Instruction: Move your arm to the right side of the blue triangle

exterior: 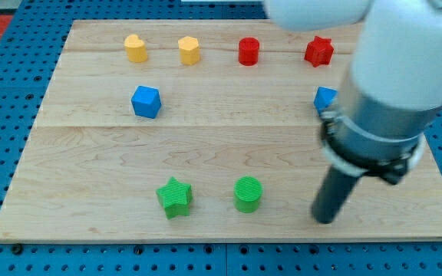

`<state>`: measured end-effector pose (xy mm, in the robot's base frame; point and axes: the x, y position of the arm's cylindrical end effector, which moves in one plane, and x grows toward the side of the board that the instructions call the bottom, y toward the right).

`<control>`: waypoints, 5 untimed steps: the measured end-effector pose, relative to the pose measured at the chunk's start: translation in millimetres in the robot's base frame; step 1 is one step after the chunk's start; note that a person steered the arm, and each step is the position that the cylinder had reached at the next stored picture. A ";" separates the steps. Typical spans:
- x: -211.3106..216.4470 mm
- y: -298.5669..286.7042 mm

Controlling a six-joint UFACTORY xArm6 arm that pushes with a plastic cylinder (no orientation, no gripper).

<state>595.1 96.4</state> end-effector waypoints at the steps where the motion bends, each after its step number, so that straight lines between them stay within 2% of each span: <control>1: 8.8 -93.7; 3: -1.9 -147.7; 4: -4.7 -146.7; 5: 24.0 -113.7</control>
<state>619.1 -17.3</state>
